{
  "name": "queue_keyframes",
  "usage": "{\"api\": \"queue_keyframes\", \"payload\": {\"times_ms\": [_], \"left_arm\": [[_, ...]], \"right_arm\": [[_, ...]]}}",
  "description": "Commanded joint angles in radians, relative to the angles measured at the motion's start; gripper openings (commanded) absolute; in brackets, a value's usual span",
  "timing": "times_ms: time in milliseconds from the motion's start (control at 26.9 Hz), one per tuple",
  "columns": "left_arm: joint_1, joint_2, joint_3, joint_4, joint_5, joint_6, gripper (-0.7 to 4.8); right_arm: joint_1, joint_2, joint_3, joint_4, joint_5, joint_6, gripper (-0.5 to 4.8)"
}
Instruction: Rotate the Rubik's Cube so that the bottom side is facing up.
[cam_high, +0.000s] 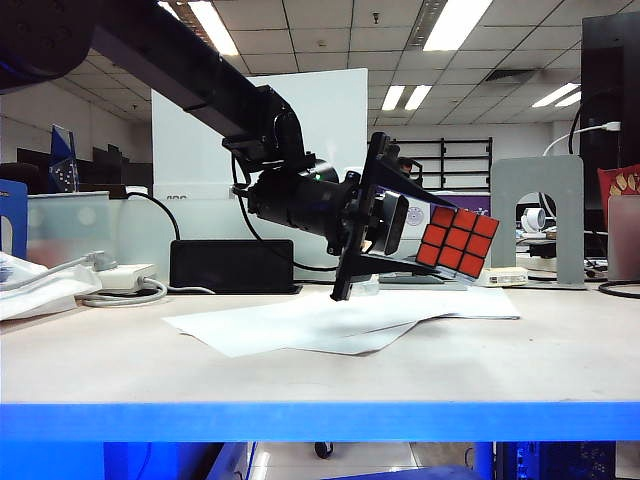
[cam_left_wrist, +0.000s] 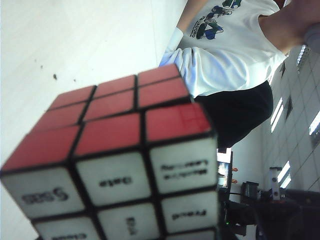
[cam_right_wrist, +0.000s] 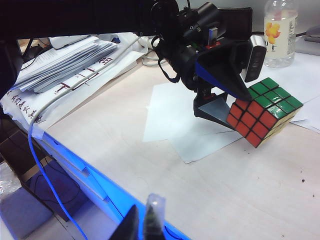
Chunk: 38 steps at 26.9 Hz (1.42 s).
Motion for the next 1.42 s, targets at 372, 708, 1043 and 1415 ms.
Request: {"api": "queue_keyframes", "payload": {"times_ms": [372, 708, 1043, 1415], "left_arm": [[-0.001, 0.030, 0.004, 0.020, -0.001, -0.119, 0.21], [-0.009, 0.046, 0.004, 0.024, -0.004, -0.157, 0.22], [-0.008, 0.055, 0.004, 0.019, -0.028, -0.199, 0.31], [0.000, 0.059, 0.004, -0.053, -0.042, -0.201, 1.31]], "right_arm": [[-0.001, 0.000, 0.005, 0.017, 0.001, -0.003, 0.27], [-0.001, 0.000, 0.005, 0.017, 0.001, -0.003, 0.27], [-0.001, 0.000, 0.005, 0.017, 0.001, -0.003, 0.28], [-0.001, 0.000, 0.005, 0.017, 0.001, -0.003, 0.27]]}}
